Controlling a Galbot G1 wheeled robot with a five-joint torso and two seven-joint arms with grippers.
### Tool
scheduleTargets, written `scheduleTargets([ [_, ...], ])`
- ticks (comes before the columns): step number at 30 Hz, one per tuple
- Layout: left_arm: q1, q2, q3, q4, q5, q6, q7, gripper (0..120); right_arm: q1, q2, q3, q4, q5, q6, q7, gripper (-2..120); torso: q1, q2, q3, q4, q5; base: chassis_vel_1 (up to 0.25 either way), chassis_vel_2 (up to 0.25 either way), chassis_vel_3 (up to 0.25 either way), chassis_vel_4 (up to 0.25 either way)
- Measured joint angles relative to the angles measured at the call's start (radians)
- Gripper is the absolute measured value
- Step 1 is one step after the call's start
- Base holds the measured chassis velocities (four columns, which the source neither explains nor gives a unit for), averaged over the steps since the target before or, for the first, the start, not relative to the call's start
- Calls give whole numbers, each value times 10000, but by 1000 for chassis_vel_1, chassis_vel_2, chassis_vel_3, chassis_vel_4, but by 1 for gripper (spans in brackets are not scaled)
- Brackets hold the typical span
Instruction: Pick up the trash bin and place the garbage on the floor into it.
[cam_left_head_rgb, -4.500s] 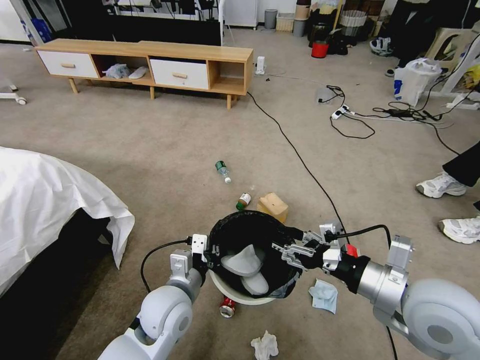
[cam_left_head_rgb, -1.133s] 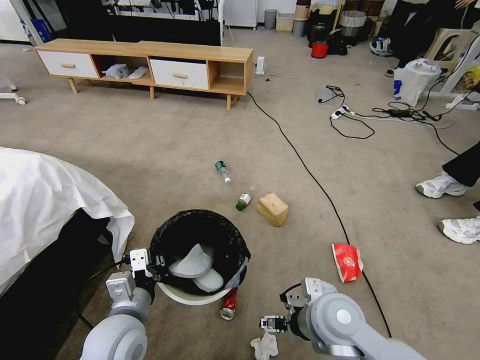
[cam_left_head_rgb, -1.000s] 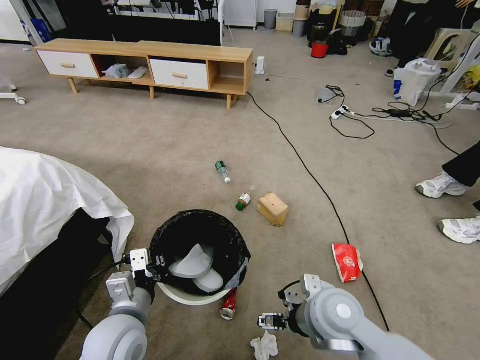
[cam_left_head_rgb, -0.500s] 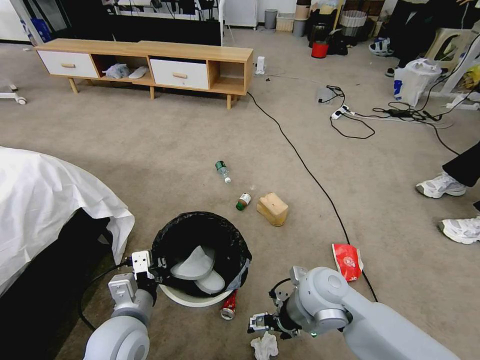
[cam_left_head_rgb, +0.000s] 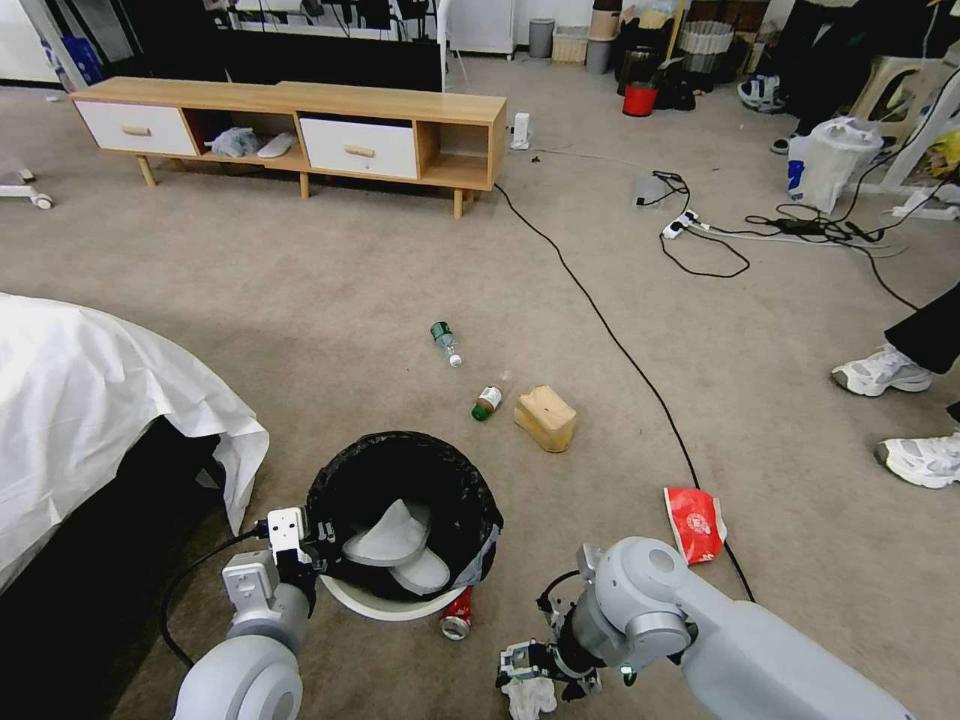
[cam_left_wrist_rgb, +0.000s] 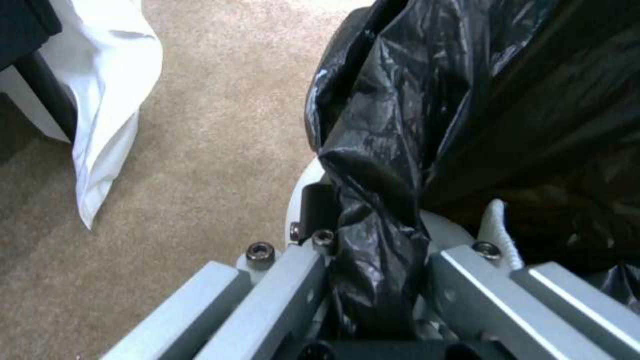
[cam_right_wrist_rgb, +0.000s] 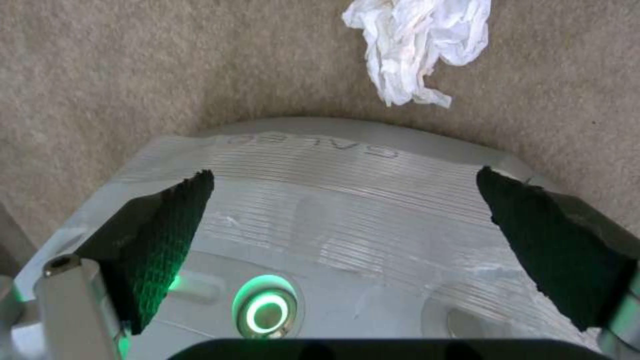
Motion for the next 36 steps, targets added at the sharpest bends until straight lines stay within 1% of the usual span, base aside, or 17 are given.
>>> scheduleTargets([
  [8, -14, 64, -7, 12, -26, -3, 3, 1, 52, 178, -81, -359, -230, -101, -5, 100, 0, 0, 0, 0, 0, 0, 0, 0, 0],
  [16, 3, 224, -46, -44, -105, -37, 22, 1, 153, 327, -189, -771, -555, -116, -103, 100, 0, 0, 0, 0, 0, 0, 0, 0, 0],
  [27, -5, 199, -3, -99, -121, -38, 25, 1, 234, 349, -125, -943, -577, -125, -186, 100, 0, 0, 0, -1, 0, 0, 0, 0, 0],
  [36, -22, 345, -58, -186, -249, -38, 16, 1, 490, 606, -155, -1278, -555, -128, -262, 100, 0, 0, 0, -1, 0, 0, 0, 0, 0],
])
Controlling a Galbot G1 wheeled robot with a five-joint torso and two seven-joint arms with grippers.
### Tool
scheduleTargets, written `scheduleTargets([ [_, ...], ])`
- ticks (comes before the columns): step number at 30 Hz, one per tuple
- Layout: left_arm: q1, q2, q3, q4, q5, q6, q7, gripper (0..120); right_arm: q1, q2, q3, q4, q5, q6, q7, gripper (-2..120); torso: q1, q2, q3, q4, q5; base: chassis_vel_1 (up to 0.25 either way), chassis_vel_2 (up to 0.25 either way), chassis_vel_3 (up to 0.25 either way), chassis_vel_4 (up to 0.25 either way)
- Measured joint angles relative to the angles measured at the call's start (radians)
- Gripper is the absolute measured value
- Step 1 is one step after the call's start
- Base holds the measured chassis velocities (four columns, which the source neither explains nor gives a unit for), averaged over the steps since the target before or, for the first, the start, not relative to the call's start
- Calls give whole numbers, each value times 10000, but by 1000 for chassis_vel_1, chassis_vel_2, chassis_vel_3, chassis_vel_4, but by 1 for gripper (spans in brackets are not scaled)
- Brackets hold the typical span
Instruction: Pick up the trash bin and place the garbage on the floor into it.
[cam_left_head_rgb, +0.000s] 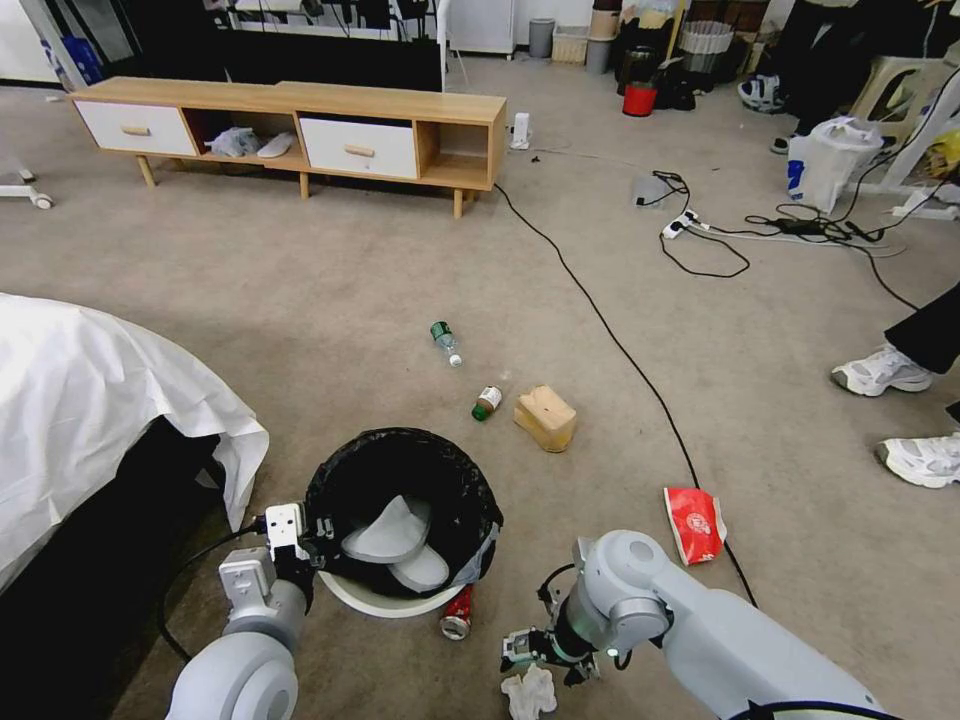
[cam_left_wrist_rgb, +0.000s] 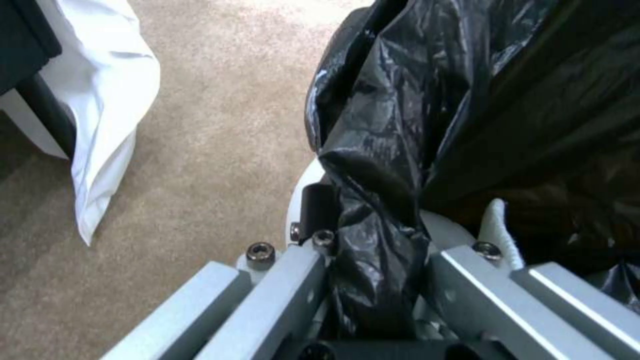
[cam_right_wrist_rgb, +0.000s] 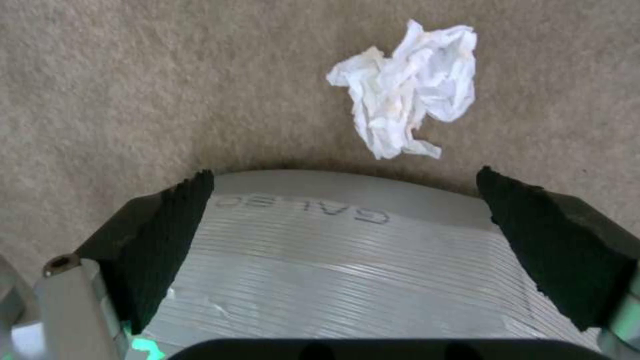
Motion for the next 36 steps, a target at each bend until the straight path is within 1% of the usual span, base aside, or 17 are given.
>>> scheduleTargets([
  [8, 2, 55, -20, -91, -84, 8, -15, 1, 418, 305, -310, -541, -66, 0, -182, 100, 0, 0, 0, 2, 0, 0, 0, 0, 0],
  [16, -4, 185, -97, -186, -212, 29, -35, 1, 402, 505, -436, -831, -316, 0, -270, 100, 1, 0, 1, 1, 1, 0, 0, 0, 0],
  [36, -94, 168, -45, -118, -251, 38, -44, 1, 308, 324, -310, -1522, -959, 4, -835, 100, 0, 0, 0, 0, 0, 0, 0, 0, 0],
])
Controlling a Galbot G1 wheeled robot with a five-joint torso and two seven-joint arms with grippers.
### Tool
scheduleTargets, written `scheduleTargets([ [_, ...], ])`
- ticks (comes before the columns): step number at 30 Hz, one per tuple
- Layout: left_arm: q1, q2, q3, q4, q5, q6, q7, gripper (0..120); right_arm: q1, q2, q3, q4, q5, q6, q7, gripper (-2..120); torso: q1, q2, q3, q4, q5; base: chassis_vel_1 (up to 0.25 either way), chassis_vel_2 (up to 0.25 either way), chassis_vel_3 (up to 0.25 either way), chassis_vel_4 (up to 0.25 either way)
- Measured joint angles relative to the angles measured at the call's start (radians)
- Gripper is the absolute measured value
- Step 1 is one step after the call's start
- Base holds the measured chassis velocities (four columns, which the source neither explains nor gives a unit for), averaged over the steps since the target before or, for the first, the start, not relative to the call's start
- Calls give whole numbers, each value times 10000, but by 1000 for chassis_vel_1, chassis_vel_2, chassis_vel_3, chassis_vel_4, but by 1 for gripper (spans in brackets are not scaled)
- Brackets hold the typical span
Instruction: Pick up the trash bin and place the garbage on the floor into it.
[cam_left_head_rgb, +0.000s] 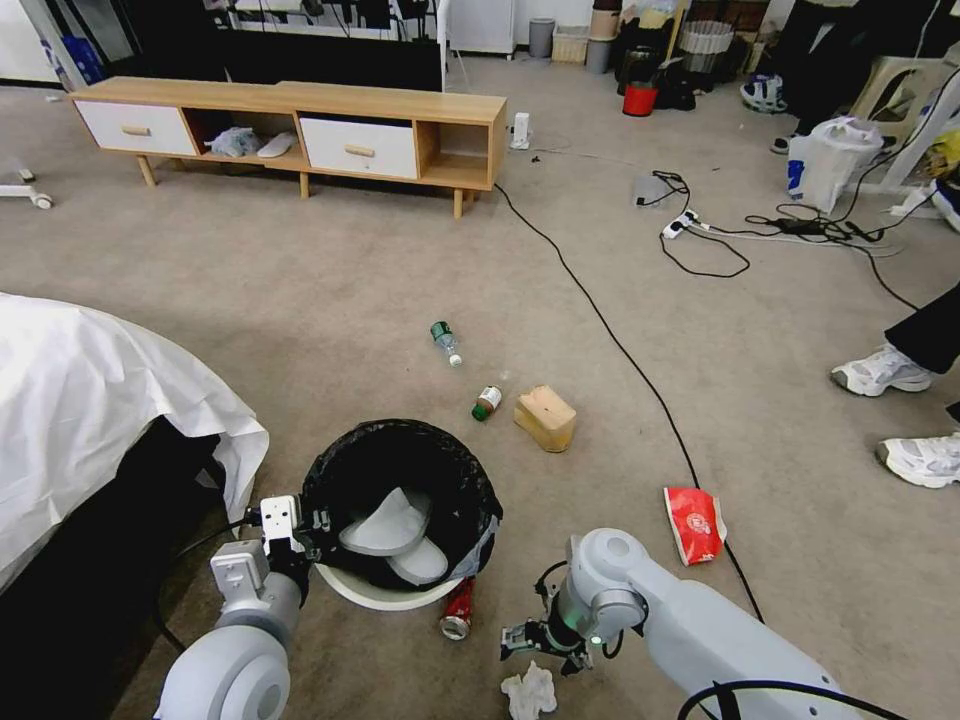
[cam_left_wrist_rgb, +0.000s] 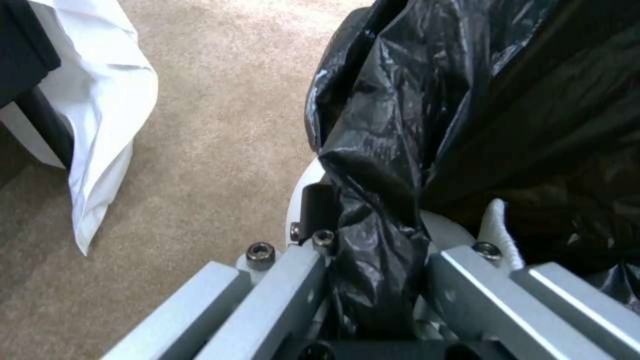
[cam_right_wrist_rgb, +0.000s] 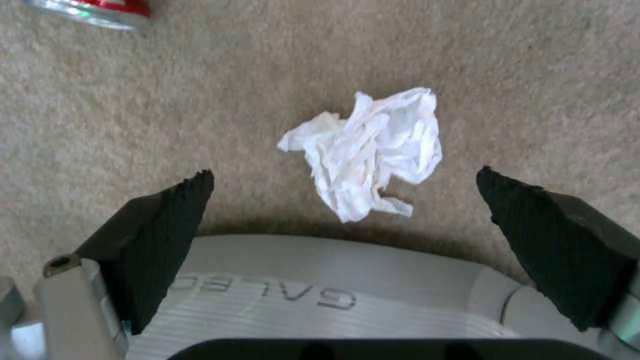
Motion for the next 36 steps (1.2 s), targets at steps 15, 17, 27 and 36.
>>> scheduleTargets([
  [15, 67, -31, -55, -100, -27, 15, -25, 1, -189, 178, -204, -575, -745, 4, -551, 100, 0, 0, -1, 1, 0, 0, 0, 0, 0],
  [17, 77, -30, -61, -107, -26, 15, -25, 1, -208, 180, -225, -611, -810, 4, -597, 100, 0, 0, -1, 1, 1, 0, 0, 0, 0],
  [27, 76, -83, -39, -127, -5, 15, -35, 1, -334, 200, -226, -858, -1218, 4, -891, 100, 0, 0, -1, 0, 0, 0, 0, 0, 0],
  [36, 90, -76, -49, -157, -6, 17, -43, 1, -366, 424, -220, -1322, -1596, 4, -1166, 100, 0, 0, 1, 0, 0, 0, 0, 0, 0],
])
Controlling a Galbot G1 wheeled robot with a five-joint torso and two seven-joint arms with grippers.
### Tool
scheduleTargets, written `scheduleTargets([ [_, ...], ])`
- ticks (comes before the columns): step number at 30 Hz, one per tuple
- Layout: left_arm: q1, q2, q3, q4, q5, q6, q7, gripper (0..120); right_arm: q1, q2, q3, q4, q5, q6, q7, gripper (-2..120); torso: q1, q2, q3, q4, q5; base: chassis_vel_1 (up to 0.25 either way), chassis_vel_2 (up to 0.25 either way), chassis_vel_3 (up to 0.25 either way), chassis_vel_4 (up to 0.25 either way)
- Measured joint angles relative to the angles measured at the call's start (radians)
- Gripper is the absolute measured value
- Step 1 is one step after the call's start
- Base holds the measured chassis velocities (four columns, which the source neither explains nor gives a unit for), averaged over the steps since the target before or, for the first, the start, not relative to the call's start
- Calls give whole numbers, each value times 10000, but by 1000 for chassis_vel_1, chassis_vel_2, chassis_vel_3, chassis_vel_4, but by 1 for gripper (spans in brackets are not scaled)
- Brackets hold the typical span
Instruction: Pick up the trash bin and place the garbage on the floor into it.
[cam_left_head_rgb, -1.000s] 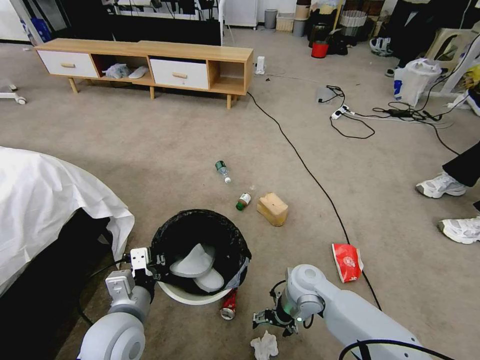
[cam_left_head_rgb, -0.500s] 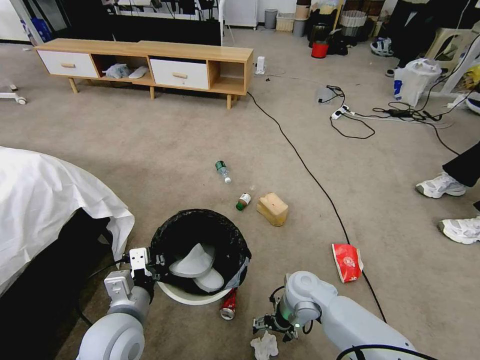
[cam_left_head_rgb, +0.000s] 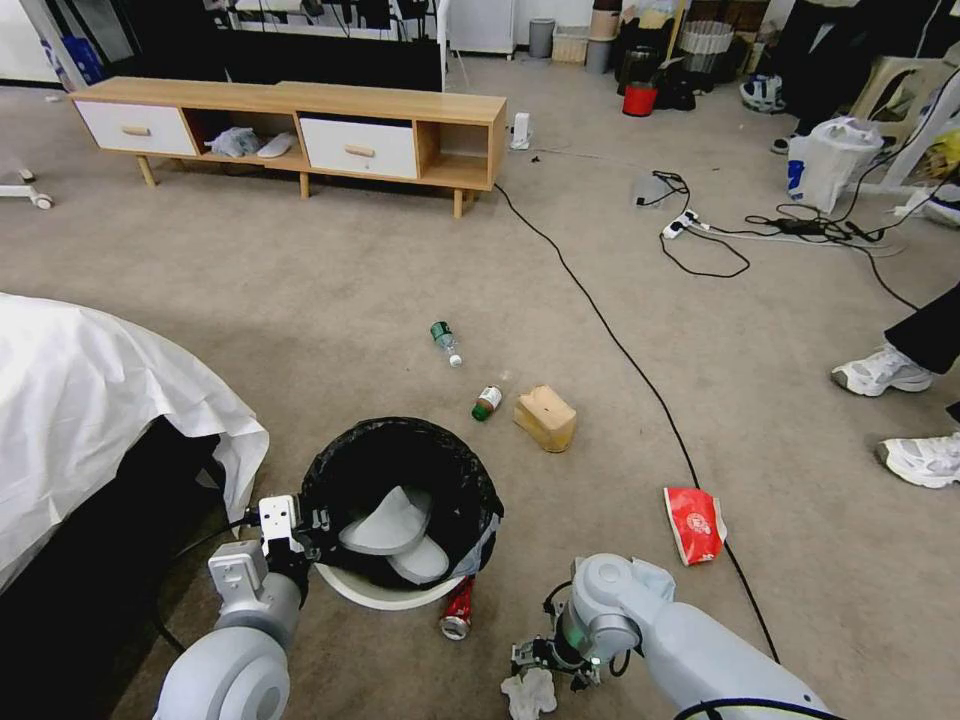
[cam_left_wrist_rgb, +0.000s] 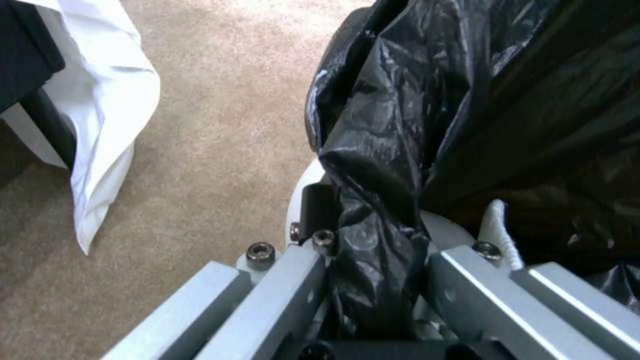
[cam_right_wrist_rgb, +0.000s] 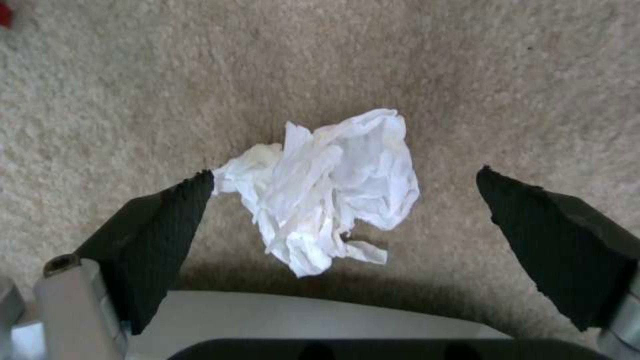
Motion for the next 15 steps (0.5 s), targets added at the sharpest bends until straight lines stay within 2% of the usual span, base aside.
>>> scheduleTargets([
  [15, -1, 14, 0, 19, -28, 0, 0, 1, 4, 236, -67, -456, -366, 0, -199, 100, 0, 0, 0, 0, -1, 0, 0, 0, 0],
])
